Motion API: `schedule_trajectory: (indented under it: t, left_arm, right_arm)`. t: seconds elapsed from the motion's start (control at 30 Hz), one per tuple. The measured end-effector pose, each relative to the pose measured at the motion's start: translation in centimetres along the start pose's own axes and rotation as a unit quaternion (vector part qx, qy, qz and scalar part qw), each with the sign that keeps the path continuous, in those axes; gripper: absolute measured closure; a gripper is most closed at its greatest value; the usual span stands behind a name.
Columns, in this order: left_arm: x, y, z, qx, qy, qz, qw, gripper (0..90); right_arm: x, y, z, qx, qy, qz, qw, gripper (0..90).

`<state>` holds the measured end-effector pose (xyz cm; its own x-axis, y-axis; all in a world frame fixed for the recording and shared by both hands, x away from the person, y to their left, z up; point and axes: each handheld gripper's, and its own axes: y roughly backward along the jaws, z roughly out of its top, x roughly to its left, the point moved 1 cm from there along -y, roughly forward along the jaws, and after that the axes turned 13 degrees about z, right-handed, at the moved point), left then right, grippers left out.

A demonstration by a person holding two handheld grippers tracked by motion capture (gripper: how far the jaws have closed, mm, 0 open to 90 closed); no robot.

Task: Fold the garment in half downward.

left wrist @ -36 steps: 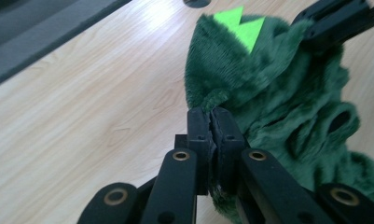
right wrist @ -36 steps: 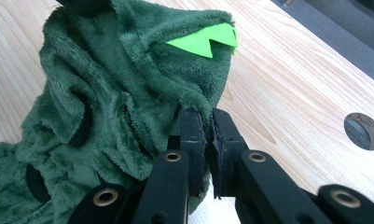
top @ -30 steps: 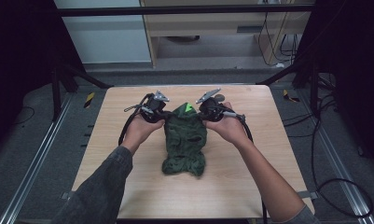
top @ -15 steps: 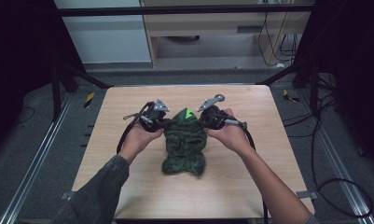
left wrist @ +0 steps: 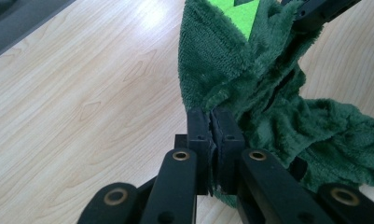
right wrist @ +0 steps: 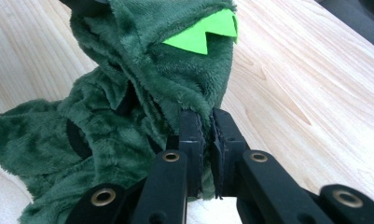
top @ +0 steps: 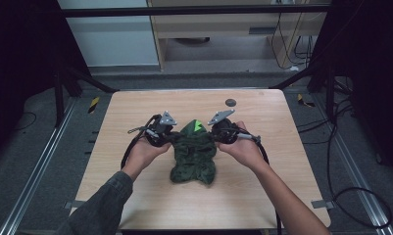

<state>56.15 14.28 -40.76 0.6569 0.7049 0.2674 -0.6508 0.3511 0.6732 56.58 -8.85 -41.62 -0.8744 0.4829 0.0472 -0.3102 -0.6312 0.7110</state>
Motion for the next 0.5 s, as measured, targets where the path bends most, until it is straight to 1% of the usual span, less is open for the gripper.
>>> schedule_trajectory:
  t: [0.13,0.17,0.27,0.43,0.5]
  left_arm:
    - [0.0,0.0,-0.5,-0.001,0.004,-0.001,1.0000,87.0]
    - [0.0,0.0,-0.6,0.002,0.002,-0.002,1.0000,87.0]
    - [-0.2,0.0,-1.0,0.000,0.008,-0.004,1.0000,86.9]
    - [-0.5,-0.2,-1.8,0.002,0.009,-0.007,0.9999,86.8]
    - [-0.7,-0.2,-2.2,0.002,0.013,-0.008,0.9999,86.7]
  right_arm:
    - [0.5,-0.2,-0.2,-0.002,0.005,0.002,1.0000,83.5]
    - [0.7,-0.2,-0.3,0.000,0.006,0.004,1.0000,83.3]
    - [0.9,-0.4,-0.5,0.005,0.011,0.003,0.9999,83.2]
    - [1.3,-0.7,-1.0,0.006,0.010,0.006,0.9999,82.9]
    - [1.5,-0.8,-1.2,0.006,0.012,0.008,0.9999,82.8]
